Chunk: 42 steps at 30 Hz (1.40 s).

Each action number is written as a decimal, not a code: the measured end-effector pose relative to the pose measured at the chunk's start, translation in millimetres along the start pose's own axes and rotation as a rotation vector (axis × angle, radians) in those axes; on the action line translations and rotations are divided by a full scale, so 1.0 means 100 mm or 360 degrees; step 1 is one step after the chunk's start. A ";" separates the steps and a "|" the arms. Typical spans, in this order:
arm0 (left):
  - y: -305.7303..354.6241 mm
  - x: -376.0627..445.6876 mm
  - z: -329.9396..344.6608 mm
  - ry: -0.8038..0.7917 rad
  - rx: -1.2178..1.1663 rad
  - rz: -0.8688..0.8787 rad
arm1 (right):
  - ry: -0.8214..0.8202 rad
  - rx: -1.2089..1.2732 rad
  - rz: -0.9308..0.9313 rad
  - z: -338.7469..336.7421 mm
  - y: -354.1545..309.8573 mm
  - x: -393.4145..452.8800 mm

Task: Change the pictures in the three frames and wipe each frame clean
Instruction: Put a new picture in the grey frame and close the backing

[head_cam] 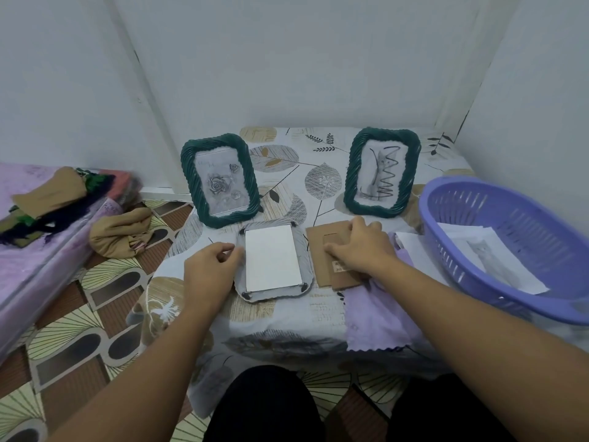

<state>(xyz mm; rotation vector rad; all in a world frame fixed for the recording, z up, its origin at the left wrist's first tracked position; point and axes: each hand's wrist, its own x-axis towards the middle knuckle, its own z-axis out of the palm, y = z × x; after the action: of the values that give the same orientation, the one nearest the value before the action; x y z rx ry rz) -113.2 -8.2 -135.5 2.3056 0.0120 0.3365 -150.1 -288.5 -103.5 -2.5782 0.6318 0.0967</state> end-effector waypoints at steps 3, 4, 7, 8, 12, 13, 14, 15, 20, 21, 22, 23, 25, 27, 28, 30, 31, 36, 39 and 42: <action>0.01 0.01 -0.01 -0.0002 0.0020 -0.0011 | -0.0002 -0.0022 0.0014 0.02 -0.02 0.00; 0.02 0.01 -0.02 -0.0006 0.0024 -0.0012 | -0.0003 -0.0004 0.0025 0.02 -0.02 0.00; 0.03 0.00 -0.03 -0.0023 0.0006 -0.0031 | -0.0015 0.0159 0.0087 -0.01 -0.03 0.04; 0.04 0.00 -0.03 -0.0023 -0.0001 -0.0037 | -0.0015 0.0215 0.0114 -0.01 -0.04 0.07; 0.05 0.00 -0.03 -0.0020 -0.0010 -0.0052 | -0.0051 0.0672 0.0191 -0.03 -0.07 0.14; 0.05 0.00 -0.03 -0.0022 -0.0020 -0.0060 | -0.0082 0.0816 0.0183 -0.03 -0.07 0.14; 0.05 0.00 -0.03 -0.0023 -0.0028 -0.0066 | -0.0096 0.0899 0.0151 -0.04 -0.08 0.14; 0.05 0.00 -0.03 -0.0022 -0.0030 -0.0070 | -0.0088 0.0941 0.0115 -0.05 -0.09 0.13; 0.04 0.03 -0.04 -0.0027 -0.0099 -0.0132 | 0.0133 0.1263 0.0048 -0.17 -0.19 0.18; 0.05 0.03 -0.06 -0.0037 -0.0158 -0.0155 | 0.0133 0.1429 0.0068 -0.22 -0.22 0.18; 0.05 0.04 -0.09 -0.0048 -0.0243 -0.0171 | 0.0088 0.1620 0.0083 -0.26 -0.25 0.17; 0.08 0.04 -0.12 -0.0055 -0.0324 -0.0167 | 0.0009 0.1791 0.0091 -0.29 -0.29 0.15; 0.16 0.04 -0.19 -0.0069 -0.0390 -0.0102 | -0.0179 0.1956 0.0081 -0.31 -0.40 0.06; 0.30 0.05 -0.26 -0.0167 -0.0388 -0.0037 | -0.0330 0.1918 0.0014 -0.22 -0.50 -0.02; 0.39 0.05 -0.29 -0.0254 -0.0409 -0.0041 | -0.0395 0.1897 -0.0011 -0.17 -0.56 -0.07; 0.56 0.05 -0.34 -0.0444 -0.0586 -0.0162 | -0.0480 0.1879 -0.0028 -0.04 -0.68 -0.14; 0.62 0.05 -0.36 -0.0522 -0.0697 -0.0235 | -0.0501 0.1887 -0.0041 0.02 -0.72 -0.16; 0.59 0.02 -0.39 -0.0663 -0.0942 -0.0419 | -0.0548 0.1965 -0.0072 0.13 -0.81 -0.24; 0.48 -0.02 -0.37 -0.0738 -0.0927 -0.0478 | -0.0561 0.1894 -0.0095 0.16 -0.79 -0.26; 0.43 -0.03 -0.36 -0.0750 -0.0943 -0.0478 | -0.0544 0.1813 -0.0120 0.18 -0.76 -0.29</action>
<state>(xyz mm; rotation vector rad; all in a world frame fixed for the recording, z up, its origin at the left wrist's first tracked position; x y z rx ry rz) -129.1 -12.5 -82.2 1.7094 0.0190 -0.3250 -140.8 -209.2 -81.2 -1.4318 0.3025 0.1062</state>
